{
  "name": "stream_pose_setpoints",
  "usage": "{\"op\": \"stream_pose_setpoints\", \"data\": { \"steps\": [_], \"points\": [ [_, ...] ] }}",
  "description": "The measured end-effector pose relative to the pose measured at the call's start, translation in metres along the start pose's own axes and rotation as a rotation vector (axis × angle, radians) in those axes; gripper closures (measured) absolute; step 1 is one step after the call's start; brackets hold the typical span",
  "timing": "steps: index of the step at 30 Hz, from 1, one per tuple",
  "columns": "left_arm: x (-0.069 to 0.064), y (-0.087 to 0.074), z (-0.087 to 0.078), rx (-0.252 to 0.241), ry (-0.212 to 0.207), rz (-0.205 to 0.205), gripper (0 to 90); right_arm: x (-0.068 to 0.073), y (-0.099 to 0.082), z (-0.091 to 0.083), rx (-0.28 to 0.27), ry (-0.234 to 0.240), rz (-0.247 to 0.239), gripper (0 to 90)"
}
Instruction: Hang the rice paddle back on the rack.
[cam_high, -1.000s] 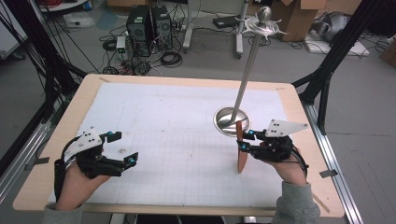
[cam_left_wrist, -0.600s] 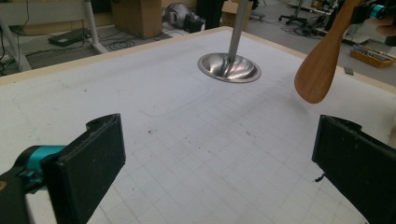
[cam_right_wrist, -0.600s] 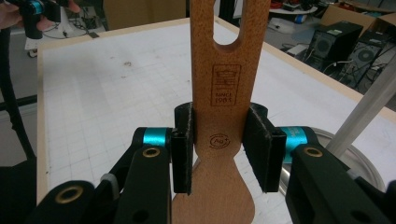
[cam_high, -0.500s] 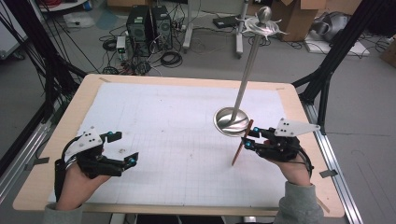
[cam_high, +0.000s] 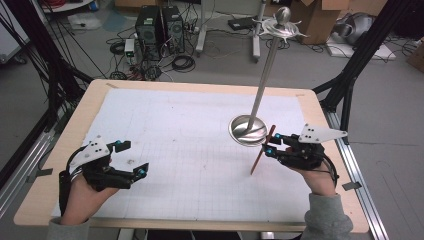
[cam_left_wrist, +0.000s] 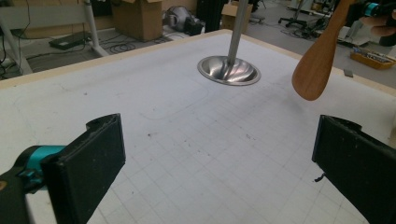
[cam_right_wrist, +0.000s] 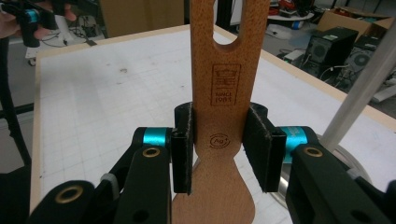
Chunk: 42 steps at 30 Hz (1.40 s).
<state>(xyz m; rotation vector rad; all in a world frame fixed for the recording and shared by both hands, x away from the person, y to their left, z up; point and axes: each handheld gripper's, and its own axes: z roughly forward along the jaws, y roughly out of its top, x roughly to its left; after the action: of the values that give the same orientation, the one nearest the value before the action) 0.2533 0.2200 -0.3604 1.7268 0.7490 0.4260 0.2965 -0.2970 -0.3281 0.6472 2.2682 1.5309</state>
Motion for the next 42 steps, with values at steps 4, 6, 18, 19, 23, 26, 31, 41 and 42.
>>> {"op": "stream_pose_setpoints", "data": {
  "steps": [4,6,18,19,23,26,31,41,42],
  "points": [
    [-0.001,0.001,-0.001,-0.005,-0.005,0.004,3.0,-0.005,0.003,-0.003,0.000,-0.002,-0.006,64.9],
    [-0.001,0.001,-0.001,-0.006,-0.005,0.003,3.0,-0.008,0.006,-0.004,-0.001,0.006,0.002,64.9],
    [-0.001,0.001,0.001,-0.017,-0.011,0.001,3.0,-0.027,0.020,-0.012,-0.013,-0.004,0.015,64.9],
    [-0.001,0.001,0.000,-0.014,-0.014,0.002,3.0,-0.028,0.021,-0.013,-0.018,-0.003,0.016,64.9],
    [-0.001,0.001,-0.001,-0.020,-0.009,0.001,3.0,-0.035,0.025,-0.016,-0.027,-0.014,0.023,64.9],
    [0.000,0.001,-0.001,-0.021,-0.012,-0.003,3.0,-0.040,0.027,-0.019,-0.040,-0.019,0.037,64.9],
    [0.001,0.000,-0.001,-0.018,-0.009,-0.009,3.0,-0.047,0.032,-0.023,-0.051,-0.034,0.034,64.9],
    [0.000,0.001,-0.002,-0.029,-0.021,-0.017,3.0,-0.061,0.052,-0.029,-0.057,-0.057,0.058,64.9],
    [0.000,0.000,-0.003,-0.027,-0.021,-0.016,3.0,-0.062,0.053,-0.029,-0.056,-0.059,0.061,64.9]
  ]
}}
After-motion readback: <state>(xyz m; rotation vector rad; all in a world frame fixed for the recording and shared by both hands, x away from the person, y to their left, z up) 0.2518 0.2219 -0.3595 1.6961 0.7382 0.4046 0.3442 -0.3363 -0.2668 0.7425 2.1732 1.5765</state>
